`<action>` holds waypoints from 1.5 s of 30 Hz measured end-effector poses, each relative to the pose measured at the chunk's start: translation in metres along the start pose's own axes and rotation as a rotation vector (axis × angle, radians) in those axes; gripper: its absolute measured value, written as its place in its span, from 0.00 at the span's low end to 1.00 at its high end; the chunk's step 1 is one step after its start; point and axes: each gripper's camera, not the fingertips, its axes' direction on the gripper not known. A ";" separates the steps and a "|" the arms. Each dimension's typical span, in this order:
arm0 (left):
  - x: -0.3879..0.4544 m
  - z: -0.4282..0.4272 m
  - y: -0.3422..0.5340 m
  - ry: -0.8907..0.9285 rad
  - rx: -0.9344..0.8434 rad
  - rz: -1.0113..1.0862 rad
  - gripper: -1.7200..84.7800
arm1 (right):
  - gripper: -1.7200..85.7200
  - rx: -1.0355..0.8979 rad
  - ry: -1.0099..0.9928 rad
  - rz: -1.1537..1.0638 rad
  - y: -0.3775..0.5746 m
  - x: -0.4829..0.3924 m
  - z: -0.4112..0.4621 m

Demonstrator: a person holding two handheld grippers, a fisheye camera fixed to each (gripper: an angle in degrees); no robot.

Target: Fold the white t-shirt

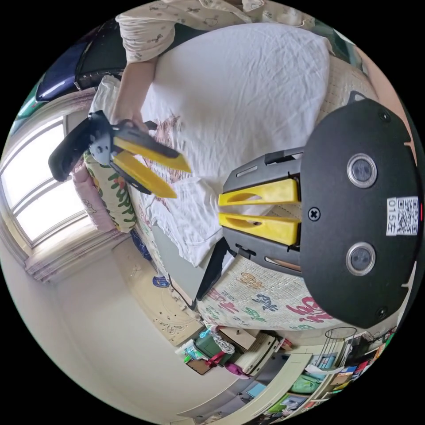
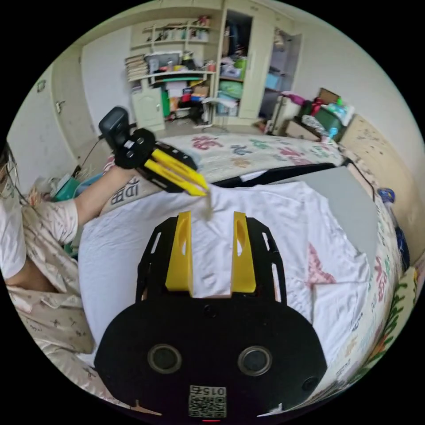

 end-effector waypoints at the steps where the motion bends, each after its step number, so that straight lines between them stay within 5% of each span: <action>1: 0.002 -0.001 0.001 0.002 0.009 0.007 0.04 | 0.17 -0.036 0.012 -0.025 -0.004 -0.008 0.010; 6: 0.006 0.024 -0.005 -0.052 -0.099 0.012 0.05 | 0.15 -0.066 0.277 -0.052 0.001 -0.015 0.030; 14: 0.013 0.020 -0.014 -0.069 -0.103 0.021 0.03 | 0.01 -0.096 0.240 -0.046 0.009 0.015 0.028; 27: 0.019 0.003 -0.044 -0.104 -0.153 0.047 0.02 | 0.10 -0.091 -0.002 -0.010 -0.008 0.062 0.000; 34: 0.017 -0.012 -0.069 -0.107 -0.158 0.044 0.03 | 0.11 -0.095 0.367 0.369 0.013 0.165 -0.011; 38: 0.012 -0.023 -0.085 -0.098 -0.160 0.034 0.03 | 0.11 -0.142 0.160 0.416 0.016 0.195 -0.005; 45: -0.003 -0.050 -0.110 -0.038 -0.144 -0.004 0.02 | 0.10 -0.208 0.239 0.340 -0.007 0.183 0.002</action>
